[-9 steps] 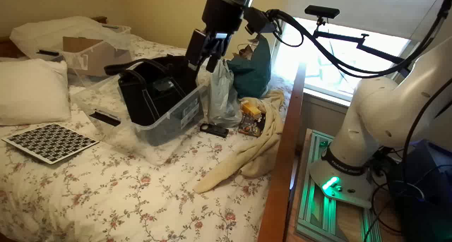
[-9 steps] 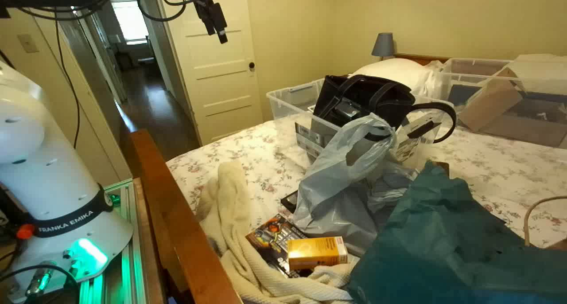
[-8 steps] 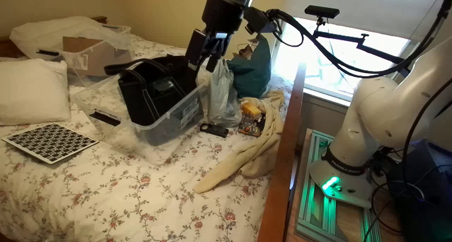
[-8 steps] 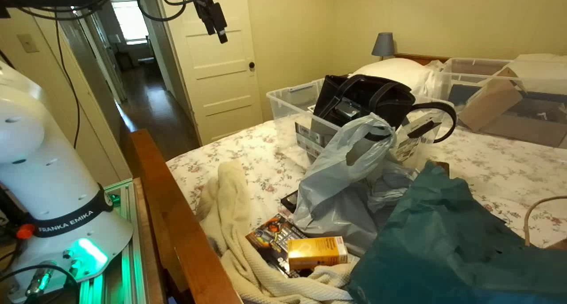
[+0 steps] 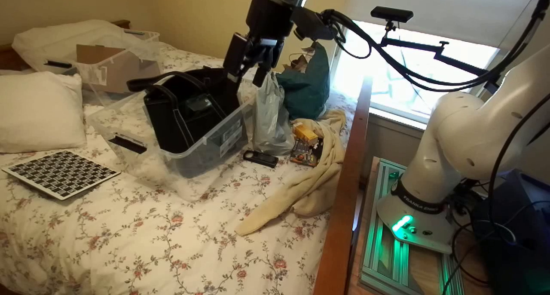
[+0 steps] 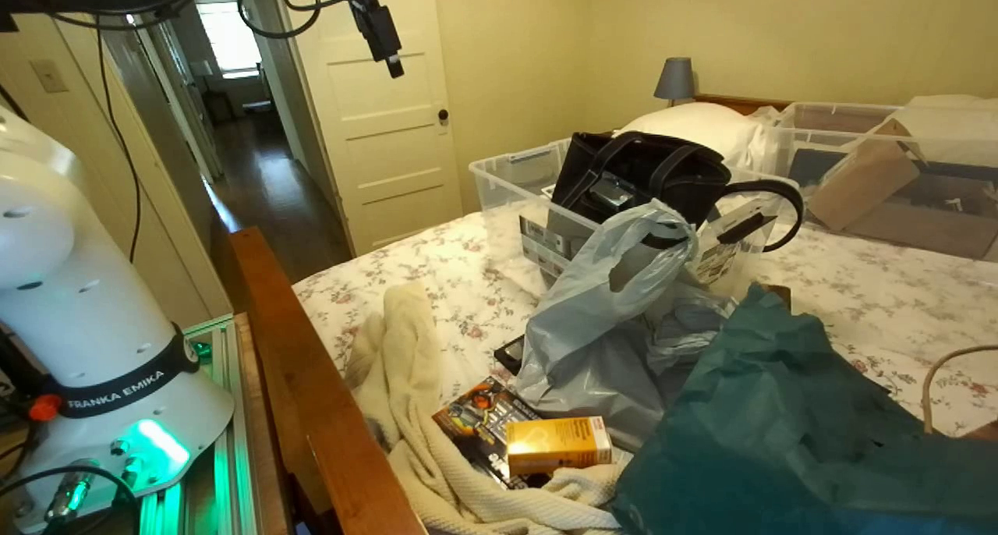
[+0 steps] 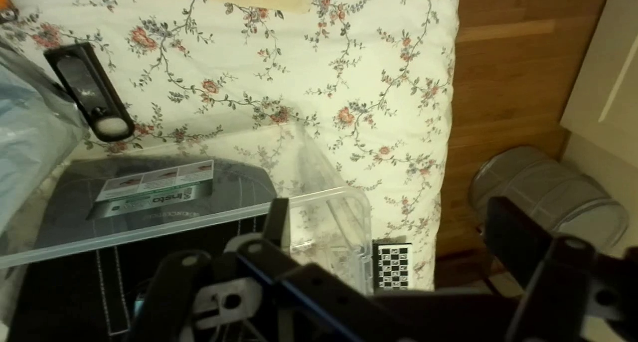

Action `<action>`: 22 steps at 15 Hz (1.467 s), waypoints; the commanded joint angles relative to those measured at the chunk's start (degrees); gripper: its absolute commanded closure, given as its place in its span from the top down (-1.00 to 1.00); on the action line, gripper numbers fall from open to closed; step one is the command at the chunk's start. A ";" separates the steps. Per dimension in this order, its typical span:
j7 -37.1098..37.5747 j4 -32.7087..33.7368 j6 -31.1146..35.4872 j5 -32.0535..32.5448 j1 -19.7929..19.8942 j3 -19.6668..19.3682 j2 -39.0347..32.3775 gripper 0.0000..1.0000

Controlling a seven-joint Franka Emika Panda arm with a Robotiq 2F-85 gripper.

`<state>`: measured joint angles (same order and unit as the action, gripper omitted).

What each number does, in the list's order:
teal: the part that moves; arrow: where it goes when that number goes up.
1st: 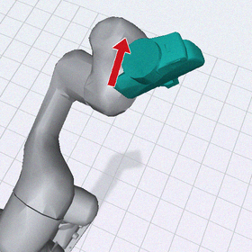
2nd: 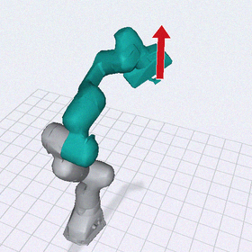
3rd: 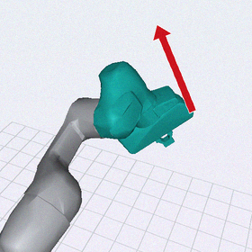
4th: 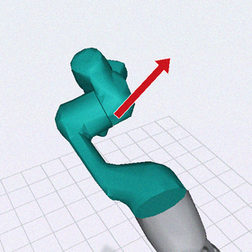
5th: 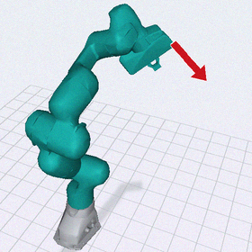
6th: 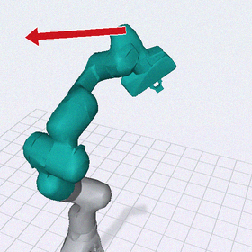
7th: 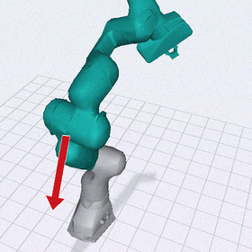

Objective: Put the grey box inside the black bag.

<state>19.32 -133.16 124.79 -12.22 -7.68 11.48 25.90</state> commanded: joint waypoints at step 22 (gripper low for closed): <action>46.44 25.86 0.91 19.15 3.89 -5.00 -31.29 1.00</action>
<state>65.93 -107.39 125.80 7.18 -2.09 8.25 -5.39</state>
